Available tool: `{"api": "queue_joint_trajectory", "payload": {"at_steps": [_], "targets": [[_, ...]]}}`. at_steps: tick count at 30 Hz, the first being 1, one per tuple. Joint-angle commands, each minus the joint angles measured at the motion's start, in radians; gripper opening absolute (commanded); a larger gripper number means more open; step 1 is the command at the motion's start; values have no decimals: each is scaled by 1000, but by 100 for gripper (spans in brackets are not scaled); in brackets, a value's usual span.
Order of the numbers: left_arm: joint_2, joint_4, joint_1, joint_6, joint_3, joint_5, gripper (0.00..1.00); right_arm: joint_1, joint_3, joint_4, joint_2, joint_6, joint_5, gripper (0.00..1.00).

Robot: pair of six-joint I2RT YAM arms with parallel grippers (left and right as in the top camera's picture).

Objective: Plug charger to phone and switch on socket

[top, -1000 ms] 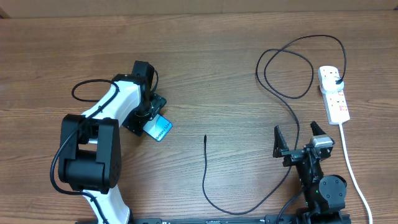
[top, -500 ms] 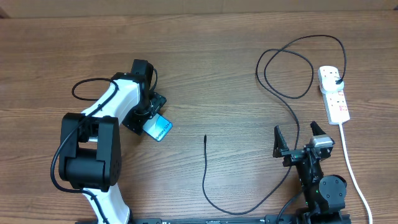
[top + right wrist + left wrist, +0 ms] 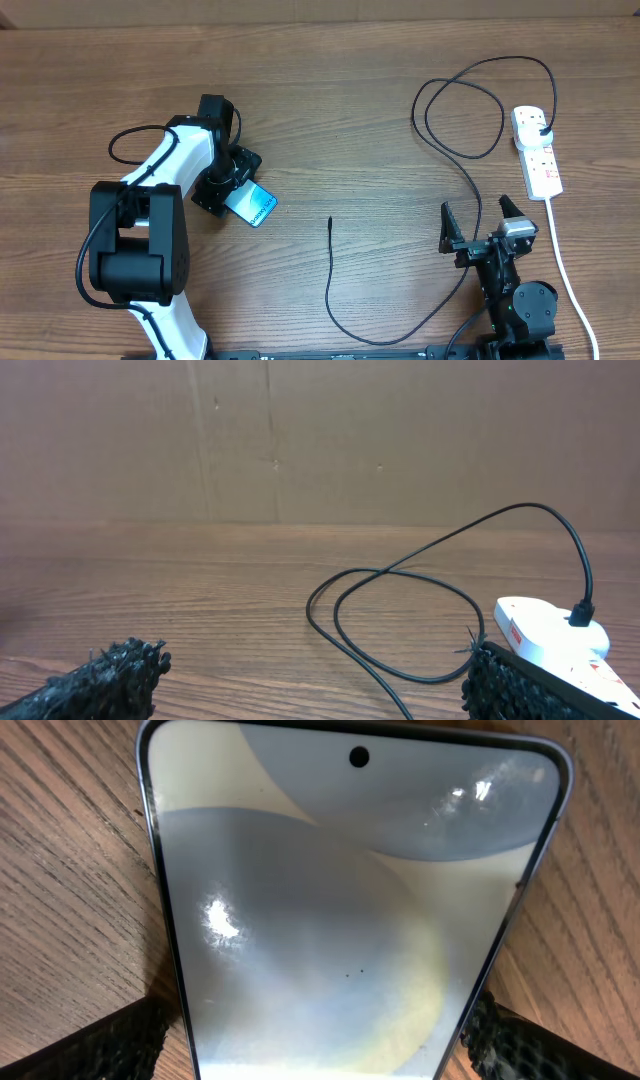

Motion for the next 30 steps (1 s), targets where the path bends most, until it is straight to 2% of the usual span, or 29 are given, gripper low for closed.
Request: {"api": "queue_joint_trajectory", "payload": {"at_steps": [1, 30], "targets": [[66, 7, 8, 24, -32, 3, 100, 4, -11, 6, -12, -5, -6, 100], [66, 12, 8, 24, -32, -35, 100, 4, -11, 6, -12, -5, -6, 100]]}}
